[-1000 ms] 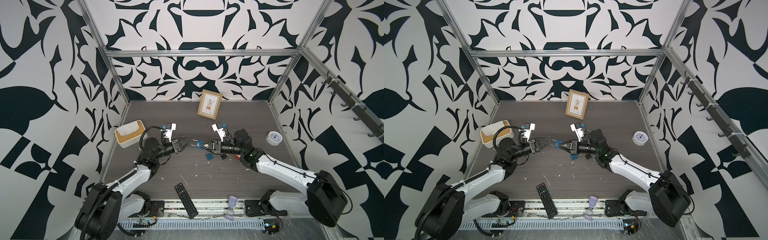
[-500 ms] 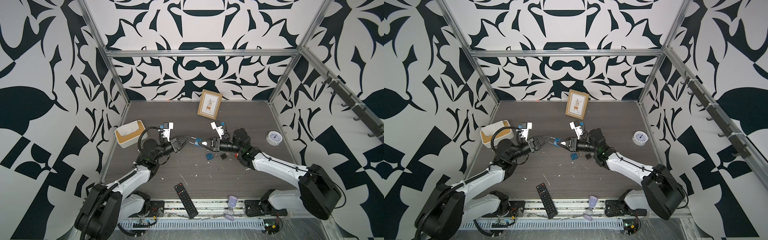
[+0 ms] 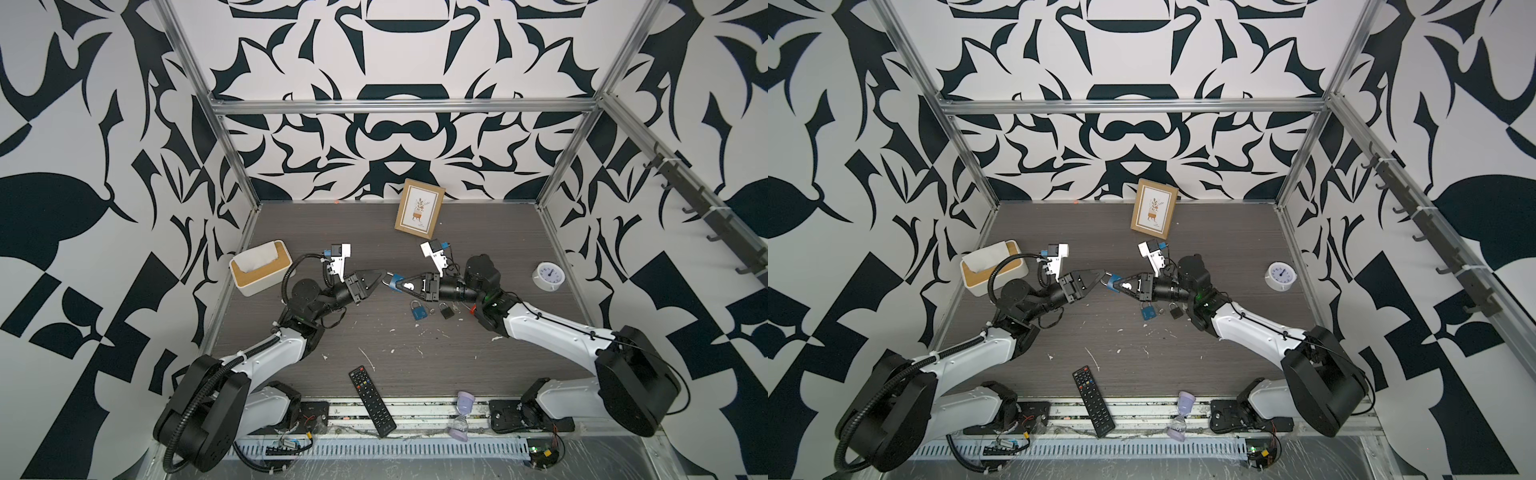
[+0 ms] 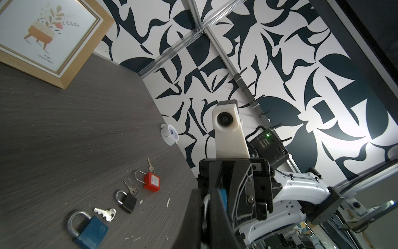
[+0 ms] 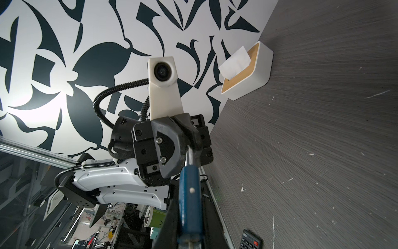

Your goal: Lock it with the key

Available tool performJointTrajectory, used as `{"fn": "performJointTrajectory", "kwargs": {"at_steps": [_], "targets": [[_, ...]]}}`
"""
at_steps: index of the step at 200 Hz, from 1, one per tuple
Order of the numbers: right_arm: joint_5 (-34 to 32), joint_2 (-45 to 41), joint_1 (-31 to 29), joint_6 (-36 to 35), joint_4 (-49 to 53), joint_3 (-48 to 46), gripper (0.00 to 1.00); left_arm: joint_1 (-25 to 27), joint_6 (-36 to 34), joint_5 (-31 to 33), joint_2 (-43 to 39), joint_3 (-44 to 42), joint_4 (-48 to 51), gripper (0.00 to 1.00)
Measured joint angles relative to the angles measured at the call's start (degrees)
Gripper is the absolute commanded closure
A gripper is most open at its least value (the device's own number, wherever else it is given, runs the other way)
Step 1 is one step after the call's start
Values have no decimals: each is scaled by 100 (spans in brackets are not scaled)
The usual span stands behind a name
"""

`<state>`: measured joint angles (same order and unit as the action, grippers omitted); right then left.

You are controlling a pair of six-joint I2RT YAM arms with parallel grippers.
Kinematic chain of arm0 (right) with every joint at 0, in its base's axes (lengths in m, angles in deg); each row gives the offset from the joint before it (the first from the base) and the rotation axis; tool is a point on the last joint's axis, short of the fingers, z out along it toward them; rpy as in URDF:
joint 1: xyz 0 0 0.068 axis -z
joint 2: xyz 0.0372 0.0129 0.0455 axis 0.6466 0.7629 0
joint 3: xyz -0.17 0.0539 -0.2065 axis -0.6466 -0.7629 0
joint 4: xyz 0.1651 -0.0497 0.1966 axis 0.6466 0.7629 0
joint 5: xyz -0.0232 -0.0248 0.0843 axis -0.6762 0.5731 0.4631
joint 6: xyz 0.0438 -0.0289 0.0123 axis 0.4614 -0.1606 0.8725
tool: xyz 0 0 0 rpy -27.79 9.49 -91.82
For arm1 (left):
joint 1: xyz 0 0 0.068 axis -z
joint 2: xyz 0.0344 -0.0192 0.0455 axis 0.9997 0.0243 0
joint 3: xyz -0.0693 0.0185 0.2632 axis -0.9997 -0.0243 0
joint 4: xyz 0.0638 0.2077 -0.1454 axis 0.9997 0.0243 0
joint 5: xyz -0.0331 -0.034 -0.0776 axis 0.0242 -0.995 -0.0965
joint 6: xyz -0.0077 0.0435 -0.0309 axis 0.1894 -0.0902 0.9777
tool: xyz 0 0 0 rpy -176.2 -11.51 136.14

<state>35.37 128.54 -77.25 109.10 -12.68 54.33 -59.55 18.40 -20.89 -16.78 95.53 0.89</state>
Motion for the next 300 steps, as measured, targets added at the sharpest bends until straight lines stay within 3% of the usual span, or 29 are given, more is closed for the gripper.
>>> {"fn": "performJointTrajectory", "kwargs": {"at_steps": [37, 50, 64, 89, 126, 141, 162, 187, 217, 240, 300], "targets": [[122, 129, 31, -26, -26, 129, 100, 184, 2, 586, -42, -11, -63, 100], [170, 114, 35, -48, -9, 136, 100, 184, 0, 603, -162, -35, 52, 83], [195, 72, 24, -118, 46, 142, 100, 184, -35, 428, -387, -63, 326, 74], [334, 13, -17, -247, 264, 199, 100, 203, -354, -90, -841, -61, 1097, 74], [616, -245, 11, -518, 846, 197, 100, 201, -579, -603, -1051, -15, 1639, 90], [726, -319, 26, -608, 951, 197, 100, 203, -581, -734, -1060, 0, 1626, 92], [798, -343, 33, -680, 1051, 197, 100, 203, -562, -831, -1056, 0, 1613, 89], [855, -343, 48, -745, 1108, 197, 100, 203, -562, -868, -1056, 0, 1626, 75], [848, -343, 52, -774, 1290, 197, 100, 203, -629, -868, -1064, 0, 1836, 76], [850, -343, 52, -787, 1368, 197, 100, 203, -669, -870, -1071, 0, 1884, 62], [876, -313, 57, -787, 1432, 197, 100, 203, -597, -929, -953, 0, 1711, 68]]}}
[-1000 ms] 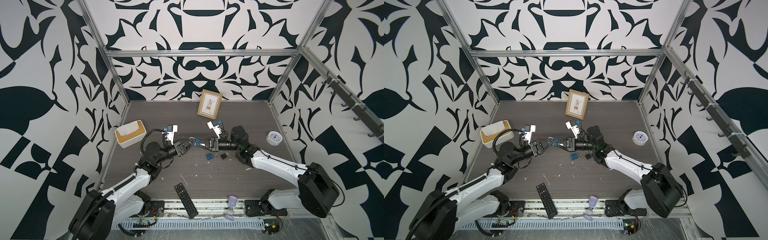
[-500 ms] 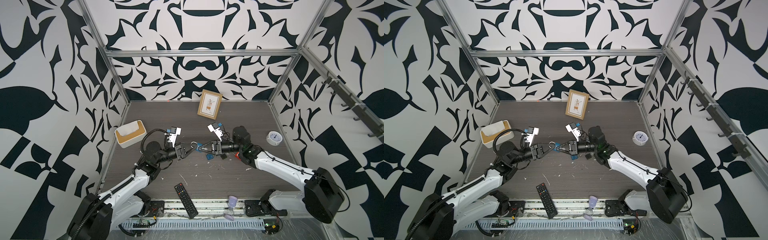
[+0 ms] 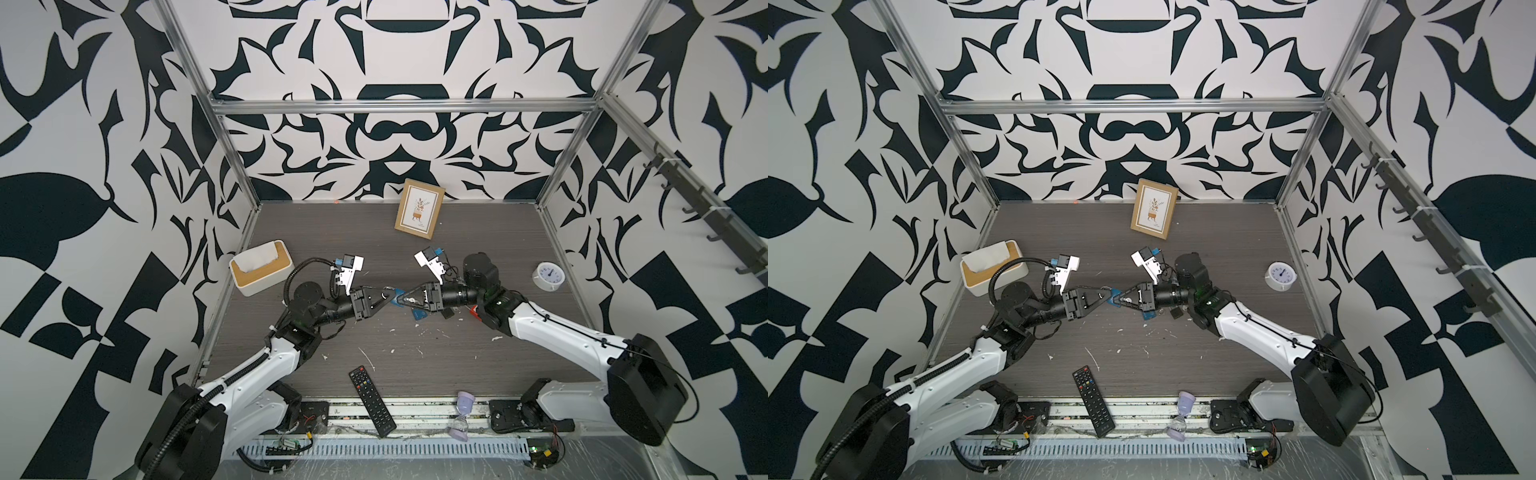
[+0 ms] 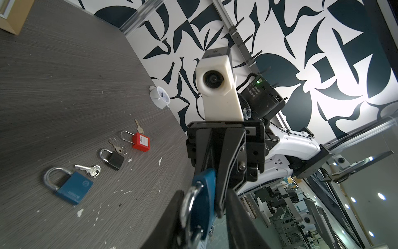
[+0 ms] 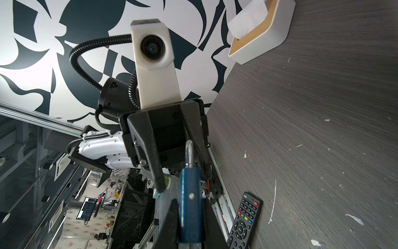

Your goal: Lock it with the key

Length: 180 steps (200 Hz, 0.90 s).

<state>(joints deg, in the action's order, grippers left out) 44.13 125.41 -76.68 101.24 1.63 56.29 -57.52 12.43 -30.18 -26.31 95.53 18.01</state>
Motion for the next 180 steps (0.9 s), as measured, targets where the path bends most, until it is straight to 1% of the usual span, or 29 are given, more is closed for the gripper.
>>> {"fn": "performJointTrajectory", "kwargs": {"at_steps": [35, 50, 64, 80, 95, 112, 120, 132, 140, 159, 180], "targets": [[20, 0, 7, -15, 2, 0, 100, -66, 46, 0, 2, -15, -33, 70], [24, 0, 7, -22, 0, 0, 100, -116, 83, -4, -11, -17, -42, 76], [39, -4, 7, -24, -2, 0, 100, -140, 107, -7, -13, -22, -52, 78], [61, -4, 7, -26, -2, 0, 100, -153, 131, -7, -13, -24, -57, 86], [103, -11, 7, -28, -9, 0, 100, -164, 205, -35, -13, -24, -72, 100], [175, -15, 33, -74, -83, 0, 100, -173, 284, -74, -13, -24, -188, 100], [175, -15, 37, -68, -103, -2, 92, -177, 297, -85, -13, -24, -210, 100], [164, -20, 37, -57, -131, -2, 77, -181, 341, -76, -9, -24, -256, 100], [111, -31, 37, -42, -133, -2, 70, -181, 367, -50, 0, -24, -282, 100], [-127, -68, 44, 0, -105, -46, 61, -186, 442, 114, 15, -61, -376, 100], [-315, -192, 59, 37, -81, -166, 60, -297, 610, 319, 59, -210, -461, 100]]}}
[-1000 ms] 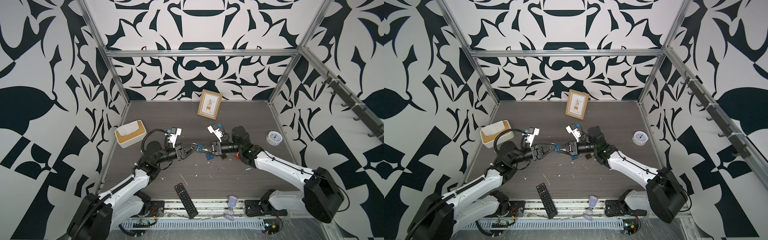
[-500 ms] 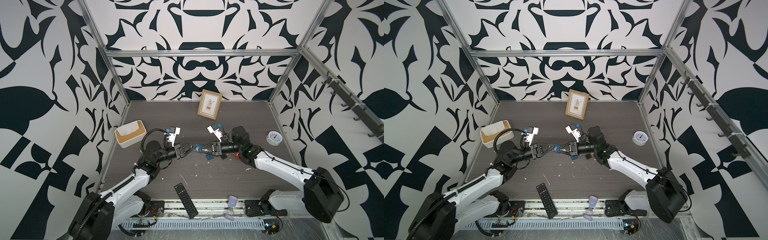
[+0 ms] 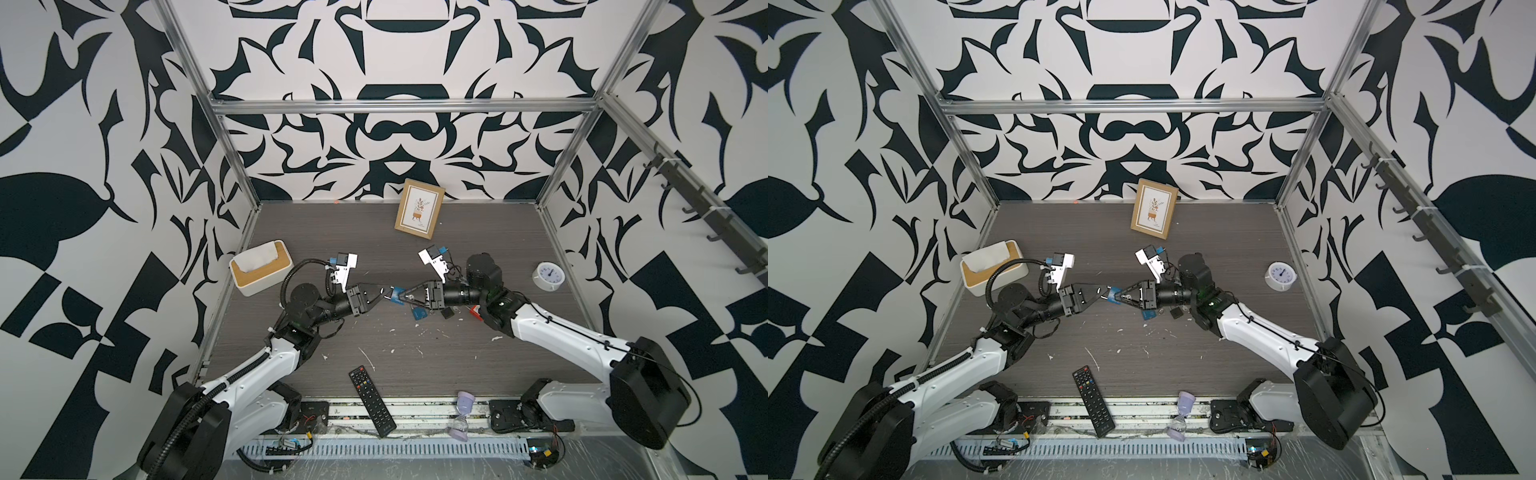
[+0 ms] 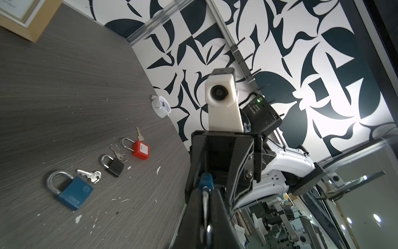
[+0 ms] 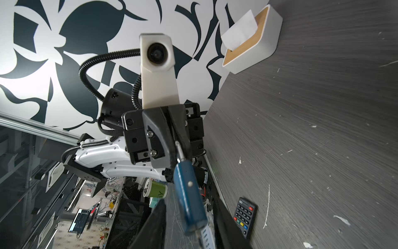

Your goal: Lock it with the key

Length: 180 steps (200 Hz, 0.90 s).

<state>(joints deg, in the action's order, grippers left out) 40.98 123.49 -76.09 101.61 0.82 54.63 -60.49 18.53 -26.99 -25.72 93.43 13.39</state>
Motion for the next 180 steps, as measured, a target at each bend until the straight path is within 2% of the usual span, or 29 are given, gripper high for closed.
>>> {"fn": "performJointTrajectory", "kwargs": {"at_steps": [35, 99, 180], "targets": [[-223, -254, 22, 4, 39, -227, 61, -216, 299, 142, 109, -96, -225, 100], [-299, -186, 46, 9, -92, -254, 67, -262, 772, 140, 699, -105, -988, 100], [-428, -94, 254, 96, -140, -256, 67, -343, 925, 52, 697, -138, -1237, 100]]}}
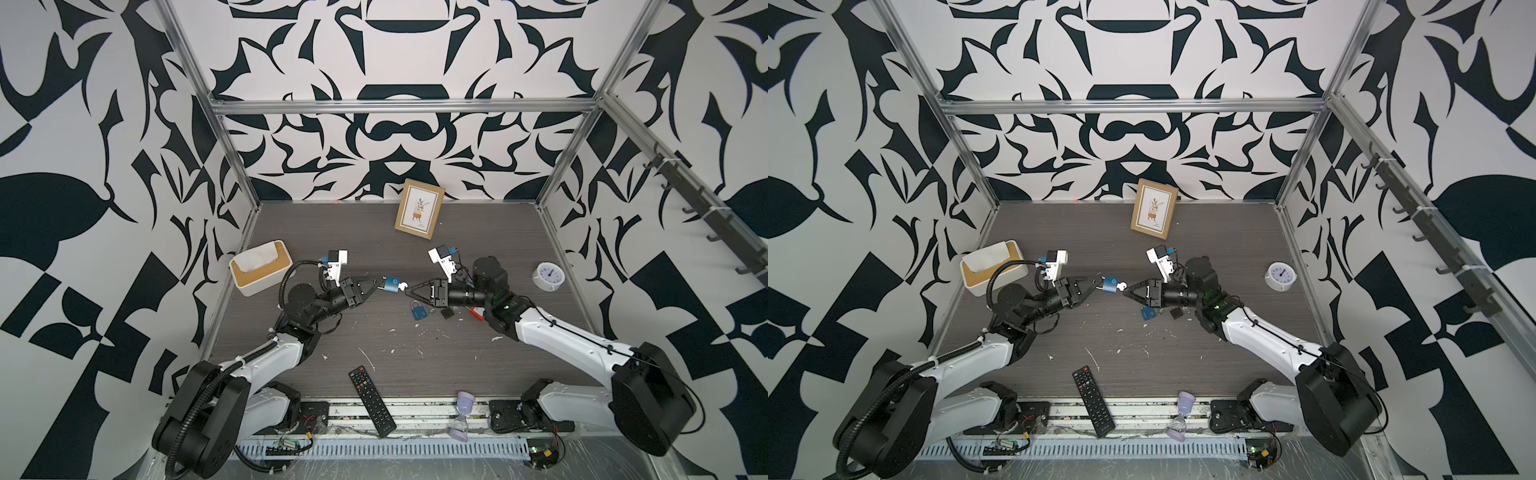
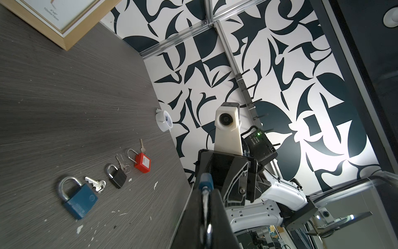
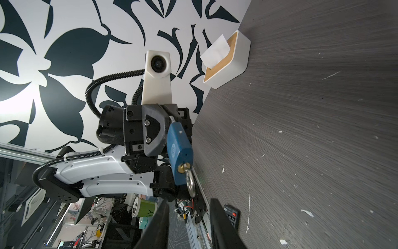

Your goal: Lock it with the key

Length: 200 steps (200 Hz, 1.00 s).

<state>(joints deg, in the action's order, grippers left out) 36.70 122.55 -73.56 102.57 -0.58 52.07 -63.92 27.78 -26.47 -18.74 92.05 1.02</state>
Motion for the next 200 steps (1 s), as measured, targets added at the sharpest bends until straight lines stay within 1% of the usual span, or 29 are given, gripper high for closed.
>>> {"fn": "performJointTrajectory", "kwargs": {"at_steps": [28, 48, 103, 115, 127, 155, 200], "targets": [[2, 122, 20, 129, -293, 4, 72, 0, 48, -33, 0, 0, -103, 100], [39, 299, 20, 264, -516, 7, 79, 0, 98, -48, 13, -2, -212, 100], [114, 439, 20, 476, -918, 15, 82, -20, 232, -68, 157, -31, -476, 100], [118, 439, 20, 514, -975, 15, 86, -20, 260, -79, 190, -31, -535, 100], [133, 450, 20, 560, -1051, 15, 88, -20, 278, -101, 225, -31, -595, 100], [205, 511, 20, 699, -1279, 13, 100, -24, 328, -127, 332, -31, -680, 100], [210, 514, 33, 748, -1370, -59, 100, -59, 407, -146, 544, -31, -907, 100]]}}
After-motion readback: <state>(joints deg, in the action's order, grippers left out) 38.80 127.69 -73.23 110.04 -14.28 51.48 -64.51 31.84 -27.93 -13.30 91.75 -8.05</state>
